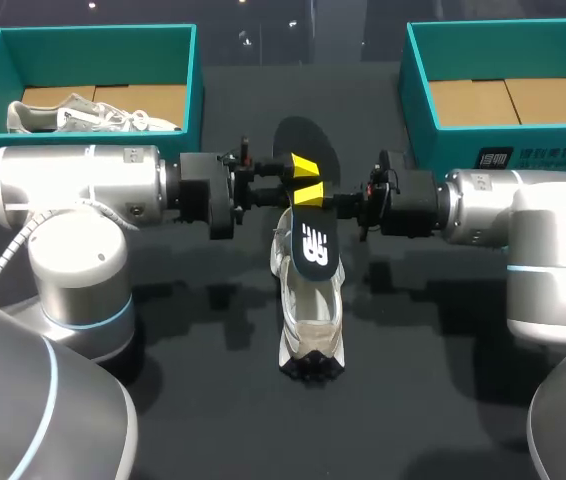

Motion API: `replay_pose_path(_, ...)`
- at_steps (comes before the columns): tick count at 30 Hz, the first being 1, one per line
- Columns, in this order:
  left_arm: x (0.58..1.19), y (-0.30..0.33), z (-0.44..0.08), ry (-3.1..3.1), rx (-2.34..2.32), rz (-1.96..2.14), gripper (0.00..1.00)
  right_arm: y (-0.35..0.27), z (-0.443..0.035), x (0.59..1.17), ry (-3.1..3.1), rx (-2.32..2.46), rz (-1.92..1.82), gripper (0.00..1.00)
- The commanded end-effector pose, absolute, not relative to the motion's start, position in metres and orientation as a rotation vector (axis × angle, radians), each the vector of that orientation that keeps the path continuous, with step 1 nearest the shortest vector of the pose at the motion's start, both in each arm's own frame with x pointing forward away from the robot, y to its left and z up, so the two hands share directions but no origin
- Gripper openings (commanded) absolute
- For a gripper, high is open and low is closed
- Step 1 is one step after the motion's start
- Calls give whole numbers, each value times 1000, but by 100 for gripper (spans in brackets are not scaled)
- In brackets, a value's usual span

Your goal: Take the shoe out of the shoebox, open the shoe tongue, remove and reinsert the insole, then place the shoe into the shoebox

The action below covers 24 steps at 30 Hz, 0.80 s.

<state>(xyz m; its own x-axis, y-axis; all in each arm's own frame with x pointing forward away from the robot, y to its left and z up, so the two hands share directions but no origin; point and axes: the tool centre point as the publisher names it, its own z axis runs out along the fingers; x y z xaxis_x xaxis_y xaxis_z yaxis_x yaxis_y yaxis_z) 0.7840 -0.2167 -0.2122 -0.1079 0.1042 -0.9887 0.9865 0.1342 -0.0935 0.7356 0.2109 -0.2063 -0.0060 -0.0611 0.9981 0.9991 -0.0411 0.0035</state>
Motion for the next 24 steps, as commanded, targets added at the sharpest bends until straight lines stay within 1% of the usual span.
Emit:
replay_pose_path(1,787,-222,-215,1426,1145,-1128,37,213,-209,736,-1148,-1186,-1267,0)
replay_pose_path(5,787,-224,-217,1430,1152,-1126,35,213,-209,736,-1146,-1185,-1268,0)
replay_pose_path(12,789,-227,-221,1438,1160,-1113,25,212,-209,735,-1143,-1183,-1267,0)
replay_pose_path(17,790,-228,-222,1441,1163,-1110,13,211,-210,735,-1141,-1186,-1263,0)
replay_pose_path(18,790,-228,-223,1441,1164,-1110,9,210,-210,734,-1140,-1186,-1263,0)
replay_pose_path(19,790,-229,-223,1441,1164,-1111,3,210,-210,734,-1139,-1186,-1264,0)
replay_pose_path(20,791,-229,-223,1441,1164,-1111,0,210,-210,734,-1139,-1187,-1264,0)
replay_pose_path(24,790,-229,-225,1437,1173,-1116,0,209,-211,735,-1131,-1184,-1269,0)
